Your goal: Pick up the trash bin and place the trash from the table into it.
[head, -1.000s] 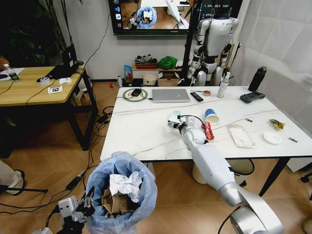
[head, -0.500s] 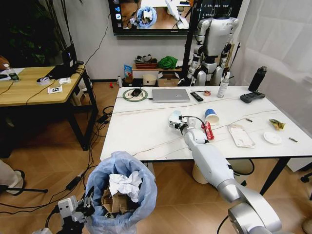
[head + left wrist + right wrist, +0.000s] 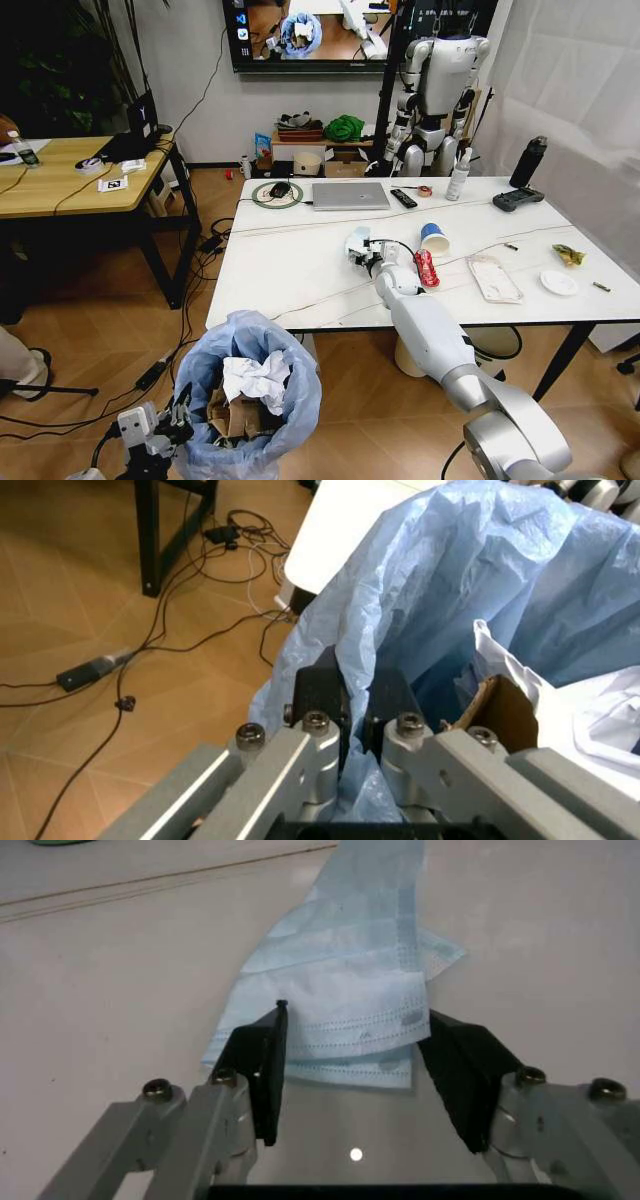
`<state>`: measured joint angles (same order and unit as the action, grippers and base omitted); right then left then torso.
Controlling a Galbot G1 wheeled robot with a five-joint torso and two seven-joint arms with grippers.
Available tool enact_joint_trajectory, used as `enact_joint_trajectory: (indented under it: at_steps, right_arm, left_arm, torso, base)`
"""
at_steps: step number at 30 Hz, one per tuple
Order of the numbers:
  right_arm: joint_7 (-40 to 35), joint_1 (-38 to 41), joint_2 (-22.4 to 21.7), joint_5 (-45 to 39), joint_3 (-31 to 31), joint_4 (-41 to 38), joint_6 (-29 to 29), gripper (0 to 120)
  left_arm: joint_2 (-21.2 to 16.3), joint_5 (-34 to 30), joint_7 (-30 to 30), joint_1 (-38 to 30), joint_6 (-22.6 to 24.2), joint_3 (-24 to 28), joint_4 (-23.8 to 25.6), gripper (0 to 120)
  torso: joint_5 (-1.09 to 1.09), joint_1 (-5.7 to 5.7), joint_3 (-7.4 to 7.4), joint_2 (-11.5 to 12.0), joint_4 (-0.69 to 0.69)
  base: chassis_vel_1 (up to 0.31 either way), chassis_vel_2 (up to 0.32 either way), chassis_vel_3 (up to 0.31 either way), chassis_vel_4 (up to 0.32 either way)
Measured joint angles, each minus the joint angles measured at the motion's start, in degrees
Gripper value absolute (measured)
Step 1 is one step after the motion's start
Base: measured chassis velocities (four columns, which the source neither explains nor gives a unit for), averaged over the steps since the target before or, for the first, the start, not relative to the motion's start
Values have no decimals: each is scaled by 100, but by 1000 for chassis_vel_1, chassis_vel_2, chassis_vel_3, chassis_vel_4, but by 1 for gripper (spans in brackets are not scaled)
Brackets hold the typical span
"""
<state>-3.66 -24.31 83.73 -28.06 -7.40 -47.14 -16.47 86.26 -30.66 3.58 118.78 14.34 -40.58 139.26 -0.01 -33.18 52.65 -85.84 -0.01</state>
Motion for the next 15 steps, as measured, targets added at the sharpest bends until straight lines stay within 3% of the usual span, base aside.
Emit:
enact_joint_trajectory:
  at_steps: [13,15]
  right_arm:
    - [0,-95,-34,5,22,-118,-1,0]
    - [0,-100,-39,5,22,-131,-2,0]
  left_arm:
    - [-5,-18,-3,-3,-8,0,0,0]
    - [-7,-20,-3,-3,-8,-4,0,0]
  torso:
    - [1,0,0,0,1]
    - [1,0,0,0,1]
  base:
    - [0,0,0,0]
    - [0,0,0,0]
